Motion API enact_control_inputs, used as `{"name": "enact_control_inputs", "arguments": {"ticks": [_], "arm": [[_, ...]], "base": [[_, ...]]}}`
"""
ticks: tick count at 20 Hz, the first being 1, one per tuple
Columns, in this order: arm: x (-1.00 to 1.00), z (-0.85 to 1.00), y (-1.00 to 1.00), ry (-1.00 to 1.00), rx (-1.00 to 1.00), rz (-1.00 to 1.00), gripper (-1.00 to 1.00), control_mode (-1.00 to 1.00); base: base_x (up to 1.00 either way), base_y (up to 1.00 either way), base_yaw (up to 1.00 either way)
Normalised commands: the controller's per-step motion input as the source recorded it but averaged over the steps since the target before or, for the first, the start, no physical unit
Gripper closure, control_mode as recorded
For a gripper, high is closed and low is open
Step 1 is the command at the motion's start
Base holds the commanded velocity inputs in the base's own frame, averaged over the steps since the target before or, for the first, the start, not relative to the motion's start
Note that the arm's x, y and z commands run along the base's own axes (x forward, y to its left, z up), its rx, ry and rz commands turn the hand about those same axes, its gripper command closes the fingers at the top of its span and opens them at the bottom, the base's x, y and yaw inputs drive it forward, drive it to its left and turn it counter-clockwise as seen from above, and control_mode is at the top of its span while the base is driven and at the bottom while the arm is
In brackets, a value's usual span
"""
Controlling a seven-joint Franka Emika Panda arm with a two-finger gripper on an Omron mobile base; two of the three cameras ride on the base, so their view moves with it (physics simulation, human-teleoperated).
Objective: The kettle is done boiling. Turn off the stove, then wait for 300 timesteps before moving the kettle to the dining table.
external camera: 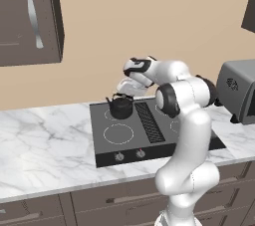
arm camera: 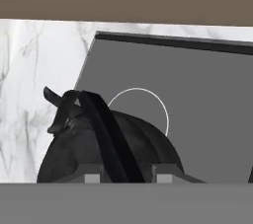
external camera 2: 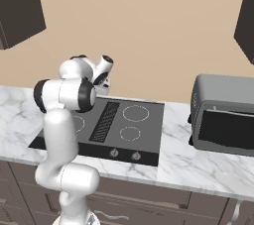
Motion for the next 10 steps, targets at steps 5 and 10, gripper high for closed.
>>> {"name": "enact_control_inputs", "arguments": {"ticks": [5,10], "arm": [[-0.35,0.29,-0.09,-0.04,0.00,-0.08,1.00,-1.00],[-0.39,0.33,-0.08,-0.02,0.00,-0.08,1.00,-1.00]], "base": [[0.00,0.00,0.00],[0.00,0.00,0.00]]}}
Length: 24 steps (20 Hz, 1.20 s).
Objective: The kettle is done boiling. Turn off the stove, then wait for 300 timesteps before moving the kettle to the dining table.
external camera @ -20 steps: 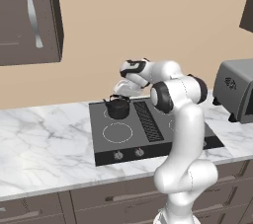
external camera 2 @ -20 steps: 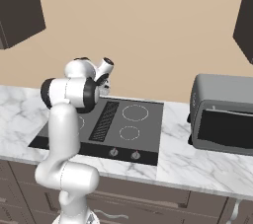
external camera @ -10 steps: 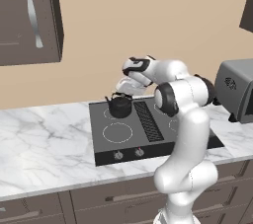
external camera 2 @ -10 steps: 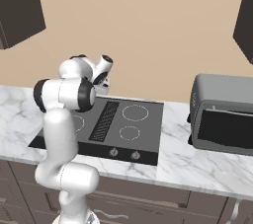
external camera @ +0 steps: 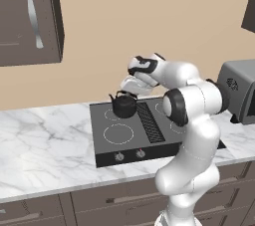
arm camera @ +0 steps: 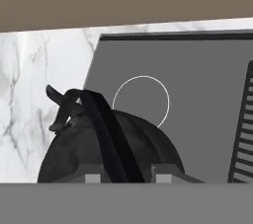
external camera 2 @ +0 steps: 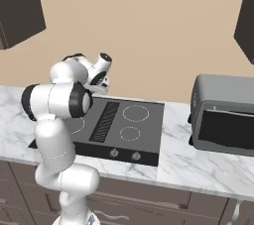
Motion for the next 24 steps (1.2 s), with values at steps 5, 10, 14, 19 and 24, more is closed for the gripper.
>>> {"name": "enact_control_inputs", "arguments": {"ticks": [5,10,14,19,24], "arm": [[-0.40,0.38,-0.08,-0.01,0.00,-0.09,1.00,-1.00],[-0.37,0.37,-0.06,0.00,0.00,-0.08,1.00,-1.00],[-0.37,0.29,-0.06,0.00,0.00,-0.07,1.00,-1.00],[-0.40,0.28,-0.05,0.00,0.00,-0.06,1.00,-1.00],[-0.31,0.26,-0.01,0.00,0.00,-0.05,1.00,-1.00]], "base": [[0.00,0.00,0.00],[0.00,0.00,0.00],[0.00,0.00,0.00],[0.00,0.00,0.00],[0.00,0.00,0.00]]}}
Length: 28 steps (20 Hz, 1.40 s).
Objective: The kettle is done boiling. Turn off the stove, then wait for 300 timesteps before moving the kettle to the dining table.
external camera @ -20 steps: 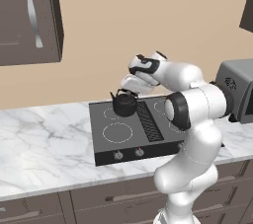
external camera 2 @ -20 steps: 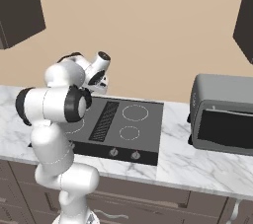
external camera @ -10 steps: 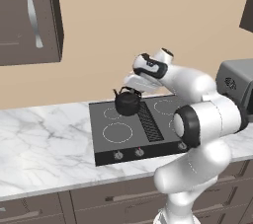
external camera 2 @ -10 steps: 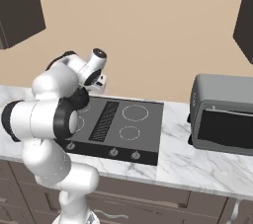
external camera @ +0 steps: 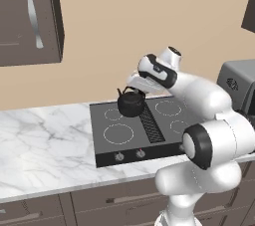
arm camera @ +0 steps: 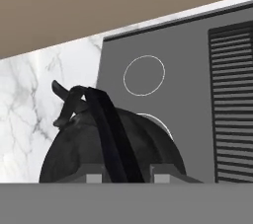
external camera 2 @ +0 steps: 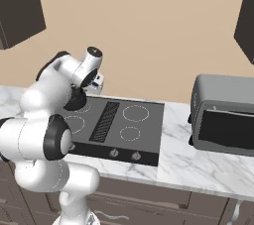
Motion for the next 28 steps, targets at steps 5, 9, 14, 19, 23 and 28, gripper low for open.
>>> {"name": "enact_control_inputs", "arguments": {"ticks": [5,9,14,19,23,28], "arm": [[-0.02,0.01,0.00,0.01,0.00,-0.01,1.00,-1.00],[-0.01,0.00,0.00,-0.01,0.00,0.00,1.00,1.00],[0.00,0.00,0.00,0.00,0.00,0.00,1.00,1.00],[0.00,0.00,0.00,0.00,0.00,0.00,1.00,1.00],[0.00,0.00,0.00,0.00,0.00,0.00,1.00,1.00],[0.00,0.00,0.00,0.00,0.00,0.00,1.00,1.00]], "base": [[0.00,0.00,0.00],[-0.09,0.00,-0.01],[-0.65,-0.05,-0.12],[-0.42,-0.05,-0.24],[-0.25,0.00,-0.35],[-0.21,-0.06,-0.39]]}}
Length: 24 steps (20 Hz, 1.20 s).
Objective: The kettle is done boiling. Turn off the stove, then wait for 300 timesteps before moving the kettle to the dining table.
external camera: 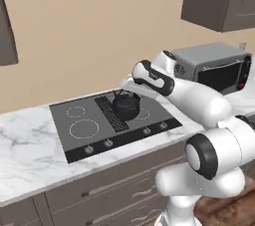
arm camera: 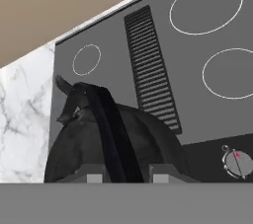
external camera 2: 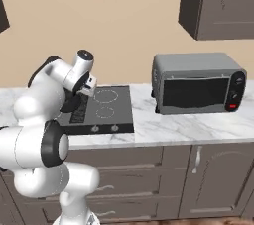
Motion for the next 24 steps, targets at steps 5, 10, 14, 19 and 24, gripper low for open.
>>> {"name": "enact_control_inputs", "arguments": {"ticks": [5,10,14,19,24], "arm": [[0.00,0.00,0.00,0.00,0.00,0.00,1.00,1.00],[0.00,0.00,0.00,0.00,0.00,0.00,1.00,1.00],[0.00,0.00,0.00,0.00,0.00,0.00,1.00,1.00],[0.00,0.00,0.00,0.00,0.00,0.00,1.00,1.00],[0.00,0.00,0.00,0.00,0.00,0.00,1.00,1.00]], "base": [[-0.16,-0.16,-0.46],[-0.17,-0.21,-0.53],[-0.22,-0.20,-0.58],[-0.20,-0.24,-0.57],[-0.18,-0.23,-0.57]]}}
